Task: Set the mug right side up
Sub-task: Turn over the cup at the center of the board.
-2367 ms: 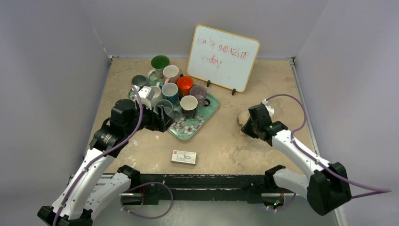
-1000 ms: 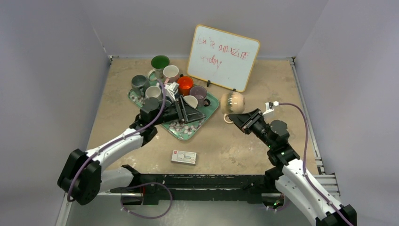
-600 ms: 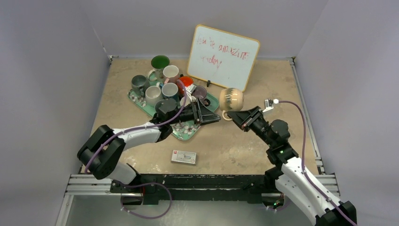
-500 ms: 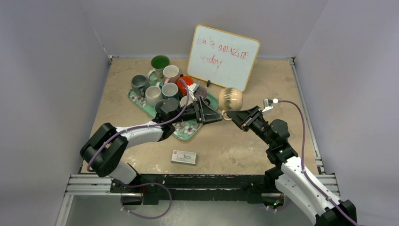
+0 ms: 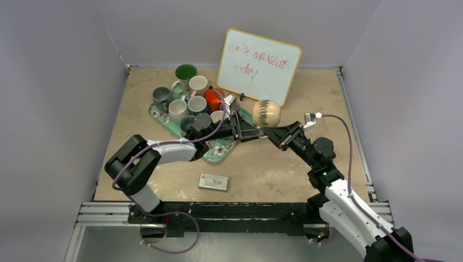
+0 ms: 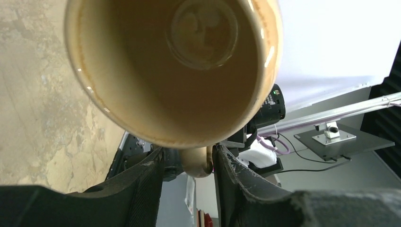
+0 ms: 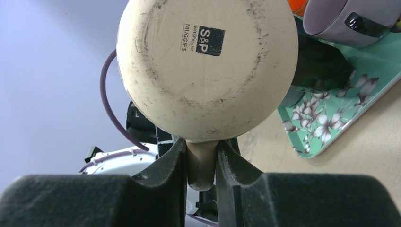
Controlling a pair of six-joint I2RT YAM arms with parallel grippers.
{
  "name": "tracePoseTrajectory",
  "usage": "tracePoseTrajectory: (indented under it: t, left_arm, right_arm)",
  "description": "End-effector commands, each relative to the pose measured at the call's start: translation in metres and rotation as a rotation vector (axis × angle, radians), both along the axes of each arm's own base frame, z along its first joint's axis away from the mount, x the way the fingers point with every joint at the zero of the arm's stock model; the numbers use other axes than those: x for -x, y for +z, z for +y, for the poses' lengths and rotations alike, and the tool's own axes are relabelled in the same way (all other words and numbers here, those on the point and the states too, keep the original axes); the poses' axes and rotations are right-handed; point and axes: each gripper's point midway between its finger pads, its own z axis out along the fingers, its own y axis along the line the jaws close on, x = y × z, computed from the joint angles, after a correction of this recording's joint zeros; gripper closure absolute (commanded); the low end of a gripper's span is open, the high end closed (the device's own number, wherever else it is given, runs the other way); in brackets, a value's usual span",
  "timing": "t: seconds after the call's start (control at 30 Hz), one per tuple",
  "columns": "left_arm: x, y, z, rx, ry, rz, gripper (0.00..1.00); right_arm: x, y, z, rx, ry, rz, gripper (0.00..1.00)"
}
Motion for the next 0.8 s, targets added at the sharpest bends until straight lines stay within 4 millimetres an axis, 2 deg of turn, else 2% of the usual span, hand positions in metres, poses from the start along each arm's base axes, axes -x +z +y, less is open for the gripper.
tracePoseTrajectory:
  t: [0.0,0.13,0.27,0.5,0.77]
  left_arm:
    - [0.003,0.033,-0.006,0.101,-0.032,-0.069,0.61]
    - [0.004,0.039,-0.008,0.136,-0.051,-0.064,0.61]
    - [0.008,0.039,-0.013,0.168,-0.087,-0.051,0.67]
    - [0.010,0.037,-0.009,0.227,-0.090,-0.060,1.00]
    - [0.013,0.023,-0.001,0.164,-0.035,-0.103,1.00]
  right_arm:
    - [0.015,0.073,0.002,-0.109,0.048,-0.249,1.00]
    - [0.014,0.068,0.006,-0.103,0.069,-0.240,1.00]
    - [0.014,0.062,0.007,-0.109,0.077,-0.231,1.00]
    - [0.017,0.046,0.009,-0.090,0.095,-0.213,1.00]
    - [0.017,0.016,0.007,-0.040,0.081,-0.159,0.98]
